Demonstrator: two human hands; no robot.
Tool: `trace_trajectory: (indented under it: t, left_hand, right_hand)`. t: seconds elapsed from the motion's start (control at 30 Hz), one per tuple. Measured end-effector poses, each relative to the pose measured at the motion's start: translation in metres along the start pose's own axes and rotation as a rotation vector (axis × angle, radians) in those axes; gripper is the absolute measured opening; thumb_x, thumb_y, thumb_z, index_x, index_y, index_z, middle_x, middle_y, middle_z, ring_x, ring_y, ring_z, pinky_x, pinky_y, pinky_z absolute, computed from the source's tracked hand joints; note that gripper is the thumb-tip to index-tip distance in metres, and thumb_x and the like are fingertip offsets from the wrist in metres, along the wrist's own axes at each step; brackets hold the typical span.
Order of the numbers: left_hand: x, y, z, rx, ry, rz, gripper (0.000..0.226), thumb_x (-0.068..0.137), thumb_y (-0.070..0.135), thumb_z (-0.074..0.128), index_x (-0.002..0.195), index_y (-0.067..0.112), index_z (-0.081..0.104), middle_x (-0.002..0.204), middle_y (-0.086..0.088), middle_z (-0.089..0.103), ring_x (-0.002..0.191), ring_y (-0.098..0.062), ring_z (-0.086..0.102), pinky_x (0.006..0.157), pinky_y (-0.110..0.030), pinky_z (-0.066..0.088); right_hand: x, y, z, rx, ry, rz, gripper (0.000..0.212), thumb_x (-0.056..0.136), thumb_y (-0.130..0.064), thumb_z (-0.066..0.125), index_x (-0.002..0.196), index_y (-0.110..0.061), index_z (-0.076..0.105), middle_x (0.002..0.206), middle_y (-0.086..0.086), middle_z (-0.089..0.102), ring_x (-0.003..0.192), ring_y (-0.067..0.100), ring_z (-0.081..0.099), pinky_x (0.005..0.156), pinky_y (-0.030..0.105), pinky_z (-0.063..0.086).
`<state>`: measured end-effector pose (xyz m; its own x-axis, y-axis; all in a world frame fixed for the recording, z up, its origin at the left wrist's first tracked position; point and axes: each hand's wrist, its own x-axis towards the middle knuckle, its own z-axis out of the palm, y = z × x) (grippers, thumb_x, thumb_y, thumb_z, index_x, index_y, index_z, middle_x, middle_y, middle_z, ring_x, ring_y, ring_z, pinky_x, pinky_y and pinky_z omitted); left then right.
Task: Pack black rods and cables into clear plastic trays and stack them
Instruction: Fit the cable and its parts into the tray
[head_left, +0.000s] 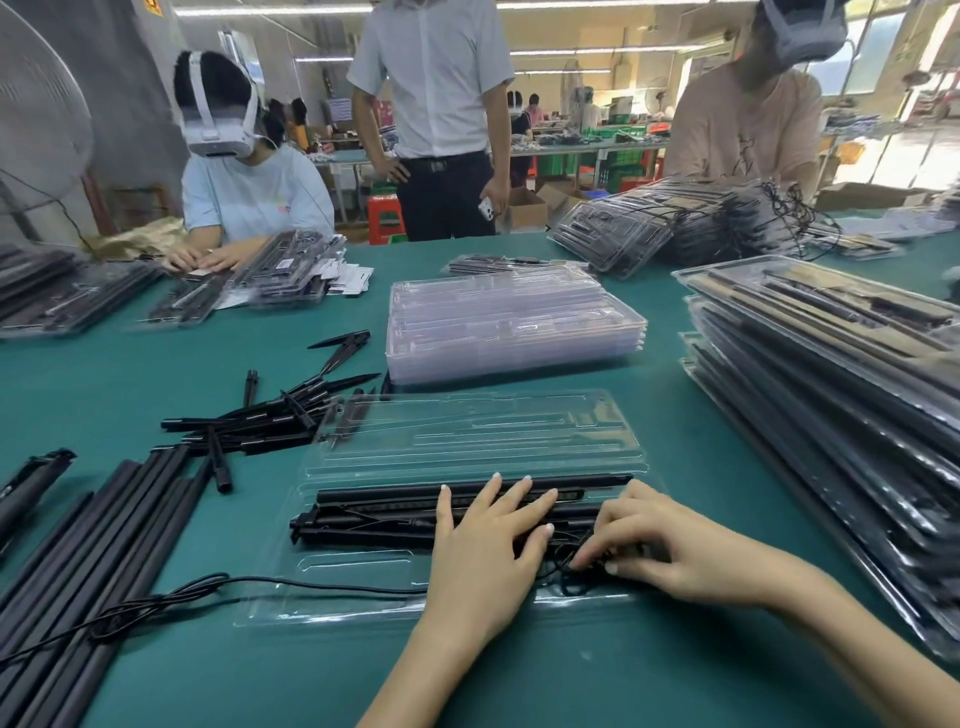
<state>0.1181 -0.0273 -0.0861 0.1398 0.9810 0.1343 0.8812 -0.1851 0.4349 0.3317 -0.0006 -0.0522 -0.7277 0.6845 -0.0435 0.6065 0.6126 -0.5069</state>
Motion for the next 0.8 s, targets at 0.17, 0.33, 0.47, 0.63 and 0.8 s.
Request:
trace_trajectory:
  t: [0.17,0.33,0.47,0.63,0.8]
  left_hand:
    - [0.001,0.000,0.000,-0.018,-0.005,0.001,0.039,0.098,0.054,0.031,0.137,0.057,0.033,0.152,0.029,0.022,0.144,0.004,0.002,0.111,-0.038,-0.022]
    - [0.000,0.000,0.000,-0.014,-0.014,0.002,0.044,0.094,0.061,0.035,0.137,0.058,0.032,0.153,0.028,0.021,0.144,0.003,0.001,0.111,-0.037,-0.023]
    - [0.001,0.000,0.001,-0.011,-0.012,0.004,0.044,0.093,0.061,0.035,0.137,0.057,0.033,0.153,0.028,0.021,0.144,0.003,0.001,0.111,-0.037,-0.023]
    - [0.000,0.000,0.001,-0.038,-0.004,-0.003,0.044,0.093,0.062,0.036,0.137,0.057,0.035,0.153,0.027,0.022,0.144,0.004,0.001,0.110,-0.036,-0.024]
    - [0.000,0.001,0.000,-0.056,-0.028,-0.017,0.055,0.083,0.075,0.032,0.135,0.058,0.034,0.152,0.029,0.020,0.143,0.007,-0.001,0.111,-0.037,-0.023]
  right_hand:
    - [-0.005,-0.005,0.014,-0.023,0.158,-0.067,0.029,0.095,-0.021,0.056,0.104,-0.046,0.068,0.117,-0.021,0.047,0.113,0.003,0.041,0.100,0.030,0.035]
    - [-0.016,-0.010,0.030,-0.307,0.367,-0.079,0.047,0.076,-0.004,0.074,0.104,-0.041,0.071,0.119,-0.005,0.059,0.110,0.014,0.058,0.089,0.033,0.049]
    - [-0.018,-0.014,0.035,-0.524,0.475,-0.176,0.042,0.078,0.000,0.058,0.100,-0.031,0.075,0.088,-0.008,0.069,0.073,0.012,0.065,0.074,0.022,0.048]
    - [-0.019,-0.018,0.031,-0.376,0.533,-0.095,0.042,0.076,-0.006,0.075,0.108,-0.030,0.063,0.073,-0.015,0.066,0.060,0.008,0.061,0.060,0.020,0.046]
    - [-0.015,-0.021,0.030,-0.474,0.484,-0.060,0.040,0.066,-0.006,0.083,0.095,-0.031,0.074,0.080,-0.012,0.062,0.066,0.010,0.060,0.036,0.021,0.042]
